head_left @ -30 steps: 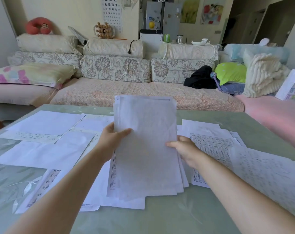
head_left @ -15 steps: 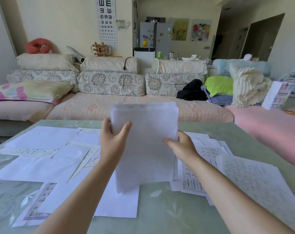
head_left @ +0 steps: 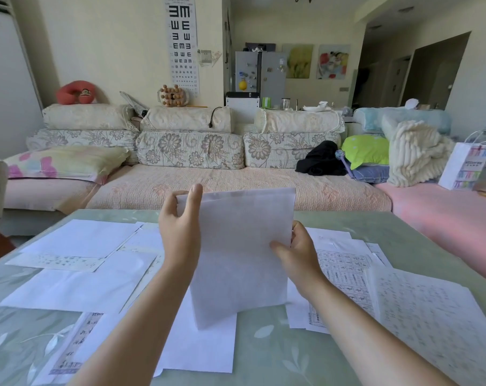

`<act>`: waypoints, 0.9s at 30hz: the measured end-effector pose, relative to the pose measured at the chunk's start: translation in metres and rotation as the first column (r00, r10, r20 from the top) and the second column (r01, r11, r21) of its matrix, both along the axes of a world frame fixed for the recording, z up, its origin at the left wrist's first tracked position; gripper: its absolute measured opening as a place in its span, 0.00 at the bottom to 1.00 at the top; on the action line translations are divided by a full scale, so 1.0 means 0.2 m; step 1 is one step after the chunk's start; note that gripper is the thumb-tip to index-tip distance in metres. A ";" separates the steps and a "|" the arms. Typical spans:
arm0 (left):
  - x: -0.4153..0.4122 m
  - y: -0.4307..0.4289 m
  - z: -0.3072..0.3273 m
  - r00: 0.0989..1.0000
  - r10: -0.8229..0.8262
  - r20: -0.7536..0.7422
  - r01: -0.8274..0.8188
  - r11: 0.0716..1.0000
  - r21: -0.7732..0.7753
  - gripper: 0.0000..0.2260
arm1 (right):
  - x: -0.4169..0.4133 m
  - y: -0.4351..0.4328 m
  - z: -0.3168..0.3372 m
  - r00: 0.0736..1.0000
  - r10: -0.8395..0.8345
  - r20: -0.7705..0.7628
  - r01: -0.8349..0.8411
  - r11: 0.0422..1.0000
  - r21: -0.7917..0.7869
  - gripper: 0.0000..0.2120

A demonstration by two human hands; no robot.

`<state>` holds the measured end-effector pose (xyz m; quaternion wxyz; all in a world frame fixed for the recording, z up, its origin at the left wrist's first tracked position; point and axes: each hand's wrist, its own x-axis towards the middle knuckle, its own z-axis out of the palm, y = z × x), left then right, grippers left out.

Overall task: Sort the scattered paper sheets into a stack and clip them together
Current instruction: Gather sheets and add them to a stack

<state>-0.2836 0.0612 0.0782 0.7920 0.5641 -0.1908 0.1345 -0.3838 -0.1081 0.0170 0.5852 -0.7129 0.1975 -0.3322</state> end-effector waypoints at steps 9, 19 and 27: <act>0.07 0.01 0.06 0.998 0.021 -0.062 -0.022 0.999 -0.024 0.03 | 0.02 0.04 -0.03 0.998 0.051 -0.040 -0.053 0.997 -0.047 0.18; 0.16 0.05 -0.31 0.933 -0.305 -0.190 0.356 0.854 0.380 0.15 | -0.02 -0.03 -0.04 0.996 -0.025 -0.090 0.012 0.989 -0.145 0.15; 0.11 -0.03 -0.29 0.964 -0.236 -0.126 0.263 0.759 0.596 0.14 | -0.08 -0.11 -0.06 0.978 -0.040 -0.207 0.016 0.993 -0.114 0.17</act>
